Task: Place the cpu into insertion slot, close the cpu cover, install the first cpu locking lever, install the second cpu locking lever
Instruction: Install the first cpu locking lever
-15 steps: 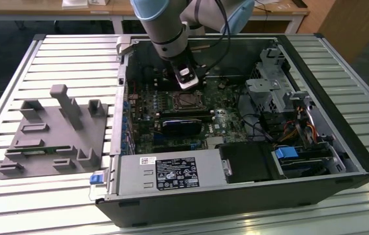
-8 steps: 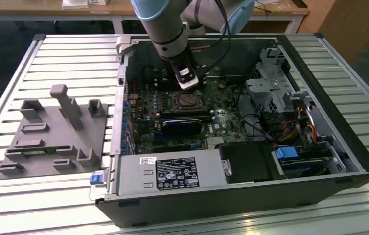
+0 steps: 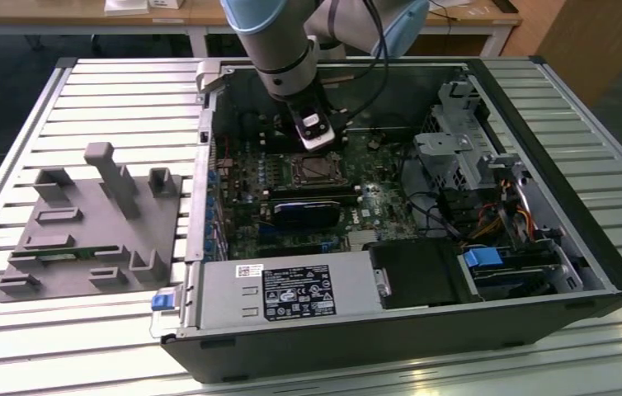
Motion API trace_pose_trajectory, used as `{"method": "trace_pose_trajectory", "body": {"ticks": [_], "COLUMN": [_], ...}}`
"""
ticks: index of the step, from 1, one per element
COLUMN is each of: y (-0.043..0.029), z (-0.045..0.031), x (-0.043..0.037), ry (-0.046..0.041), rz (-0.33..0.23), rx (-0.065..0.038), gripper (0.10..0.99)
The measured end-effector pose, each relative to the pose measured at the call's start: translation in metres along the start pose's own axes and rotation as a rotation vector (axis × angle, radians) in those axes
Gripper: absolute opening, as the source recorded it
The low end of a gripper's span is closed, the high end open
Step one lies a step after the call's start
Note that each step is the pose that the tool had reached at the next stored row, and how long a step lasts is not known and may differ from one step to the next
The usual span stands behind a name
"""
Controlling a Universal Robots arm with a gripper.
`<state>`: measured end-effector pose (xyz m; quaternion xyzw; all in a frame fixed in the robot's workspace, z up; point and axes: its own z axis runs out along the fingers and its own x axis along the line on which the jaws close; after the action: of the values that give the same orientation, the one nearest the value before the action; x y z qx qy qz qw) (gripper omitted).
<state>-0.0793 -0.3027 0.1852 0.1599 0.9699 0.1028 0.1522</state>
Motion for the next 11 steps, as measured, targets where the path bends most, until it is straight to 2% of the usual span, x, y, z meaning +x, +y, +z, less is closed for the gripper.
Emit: {"method": "trace_pose_trajectory", "body": {"ticks": [7, 11], "y": [0.0003, 0.0004], "z": [-0.0015, -0.0011], "x": [-0.0005, -0.0007], "ry": [0.0013, 0.0084], "rz": [0.001, 0.009], "rx": [-0.004, -0.023], "gripper": [0.102, 0.102]}}
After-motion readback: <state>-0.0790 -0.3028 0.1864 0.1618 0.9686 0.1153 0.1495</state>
